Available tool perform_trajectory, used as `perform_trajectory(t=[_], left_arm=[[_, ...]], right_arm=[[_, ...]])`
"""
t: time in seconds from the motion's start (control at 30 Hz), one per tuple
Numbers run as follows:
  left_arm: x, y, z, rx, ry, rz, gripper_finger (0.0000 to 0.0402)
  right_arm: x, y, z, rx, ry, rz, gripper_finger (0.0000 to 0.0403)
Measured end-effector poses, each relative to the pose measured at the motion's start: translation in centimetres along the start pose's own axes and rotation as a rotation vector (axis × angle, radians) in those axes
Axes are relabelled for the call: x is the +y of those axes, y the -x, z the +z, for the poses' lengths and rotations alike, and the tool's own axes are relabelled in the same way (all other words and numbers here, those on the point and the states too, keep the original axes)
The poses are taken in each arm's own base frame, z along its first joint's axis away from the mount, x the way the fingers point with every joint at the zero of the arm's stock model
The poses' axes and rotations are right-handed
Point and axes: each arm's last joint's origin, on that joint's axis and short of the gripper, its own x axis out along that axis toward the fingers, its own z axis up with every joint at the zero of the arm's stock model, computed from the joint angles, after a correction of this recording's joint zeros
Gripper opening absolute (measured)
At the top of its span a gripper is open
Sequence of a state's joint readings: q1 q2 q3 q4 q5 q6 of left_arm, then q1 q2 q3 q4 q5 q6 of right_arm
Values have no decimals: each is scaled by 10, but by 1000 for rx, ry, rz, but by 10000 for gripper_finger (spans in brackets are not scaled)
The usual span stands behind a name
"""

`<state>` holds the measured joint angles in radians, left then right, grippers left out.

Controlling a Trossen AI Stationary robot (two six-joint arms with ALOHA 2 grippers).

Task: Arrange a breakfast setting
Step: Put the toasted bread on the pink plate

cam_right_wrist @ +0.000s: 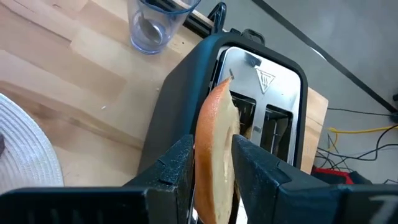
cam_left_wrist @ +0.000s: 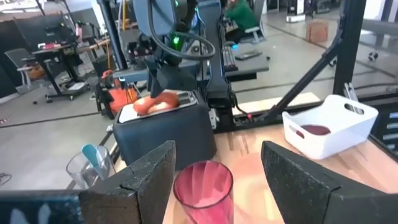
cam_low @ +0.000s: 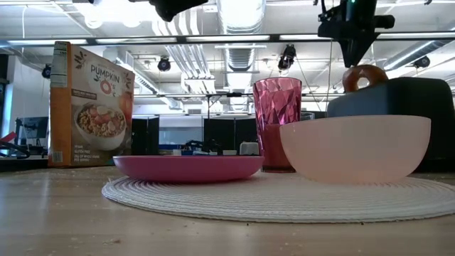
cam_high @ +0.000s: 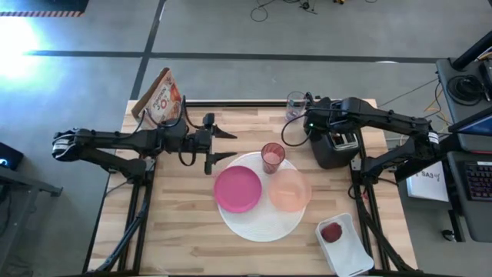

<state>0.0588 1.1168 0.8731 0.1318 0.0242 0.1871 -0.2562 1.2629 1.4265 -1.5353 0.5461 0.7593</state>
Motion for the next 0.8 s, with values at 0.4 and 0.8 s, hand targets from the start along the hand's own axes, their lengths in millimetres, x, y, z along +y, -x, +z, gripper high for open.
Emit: perform_trajectory(t=[0.4, 0.8], left_arm=[[0, 1, 2, 22, -14, -5, 222], [-1, 0, -3, 66, -12, -13, 222]], right_arm=[[6, 5, 9, -52, -41, 103, 98], [23, -17, 4, 24, 31, 148, 98]])
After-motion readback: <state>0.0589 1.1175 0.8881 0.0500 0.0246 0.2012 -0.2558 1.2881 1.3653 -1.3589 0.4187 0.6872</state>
